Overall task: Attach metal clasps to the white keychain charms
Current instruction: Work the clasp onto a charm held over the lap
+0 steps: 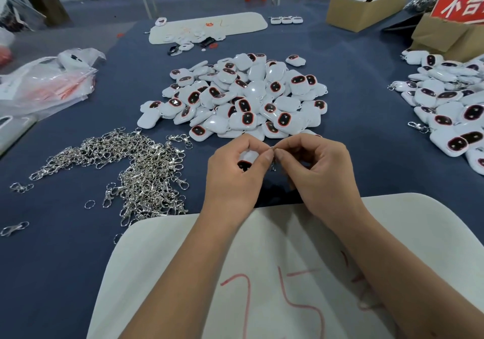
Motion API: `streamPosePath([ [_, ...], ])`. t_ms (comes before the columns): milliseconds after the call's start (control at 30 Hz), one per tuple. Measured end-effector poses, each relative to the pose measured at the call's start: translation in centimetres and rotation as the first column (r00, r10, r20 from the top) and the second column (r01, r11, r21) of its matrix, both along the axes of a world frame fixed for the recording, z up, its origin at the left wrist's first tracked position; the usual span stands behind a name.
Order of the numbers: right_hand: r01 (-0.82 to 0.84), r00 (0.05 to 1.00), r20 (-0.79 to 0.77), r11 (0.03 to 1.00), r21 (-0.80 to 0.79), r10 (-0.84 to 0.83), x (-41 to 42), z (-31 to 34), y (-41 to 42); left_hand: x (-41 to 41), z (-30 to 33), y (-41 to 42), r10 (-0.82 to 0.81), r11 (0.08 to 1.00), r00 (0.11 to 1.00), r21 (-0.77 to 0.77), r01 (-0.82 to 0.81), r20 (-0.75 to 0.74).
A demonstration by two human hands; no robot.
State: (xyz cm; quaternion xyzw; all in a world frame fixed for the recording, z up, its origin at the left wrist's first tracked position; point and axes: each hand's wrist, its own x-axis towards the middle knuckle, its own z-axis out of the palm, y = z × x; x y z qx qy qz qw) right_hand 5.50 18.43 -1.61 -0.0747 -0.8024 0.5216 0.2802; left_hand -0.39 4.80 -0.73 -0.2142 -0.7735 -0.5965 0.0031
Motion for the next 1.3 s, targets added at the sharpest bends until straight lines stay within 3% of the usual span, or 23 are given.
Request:
streamPosePath([
  [100, 0.000, 1.000, 0.010, 1.000, -0.007, 0.001, 0.0, 0.0, -0.1, -0.1, -0.1, 0.1, -0.013, 1.000, 1.000, 0.002, 0.013, 0.010],
  [200, 0.019, 1.000, 0.013, 1.000, -0.012, -0.019, 0.0, -0.2, -0.2, -0.1, -0.1, 0.3, 0.054, 0.974, 0.995, 0.214, -0.071, 0.084],
  [333, -0.191, 0.968, 0.171, 0.981, 0.032, 0.183, 0.1, 0.0, -0.8, 0.4, -0.2, 1.0, 0.001, 0.908, 0.971, 0.407, -0.101, 0.240],
  [667, -0.214, 0.951, 0.162, 0.936, -0.278, 0.265, 0.1, 0.3, 0.2, 1.9, -0.3, 2.1, -0.194, 0.905, 0.942, 0.421, 0.064, 0.273],
  [733, -0.181, 0.956, 0.172, 0.940, -0.289, 0.237, 0.1, 0.2, 0.2, 1.7, -0.1, 2.0, -0.075, 0.889, 0.969, 0.457, -0.042, 0.235],
  [800, -0.116, 0.974, 0.148, 0.943, -0.313, 0.169, 0.2, 0.2, 0.2, 1.1, -0.1, 1.6, 0.149, 0.875, 0.976, 0.439, -0.204, 0.157],
  [867, -0.063, 0.981, 0.158, 0.953, -0.298, 0.114, 0.3, 0.3, 0.1, 0.4, -0.4, 1.1, 0.281, 0.881, 0.951, 0.357, -0.309, 0.129],
  [967, -0.062, 0.975, 0.199, 0.978, -0.199, 0.102, 0.3, 0.6, -0.2, 0.0, -1.0, 0.9, 0.301, 0.894, 0.930, 0.278, -0.352, 0.209],
  [1100, -0.108, 0.985, 0.128, 0.992, -0.065, 0.116, 0.2, 0.6, -0.5, 0.2, -0.6, 1.2, 0.178, 0.914, 0.942, 0.307, -0.265, 0.284],
  [1300, -0.062, 0.996, 0.063, 0.998, -0.013, 0.063, 0.2, 0.7, -0.5, 0.5, -0.1, 0.8, 0.026, 0.946, 0.933, 0.293, -0.139, 0.359],
])
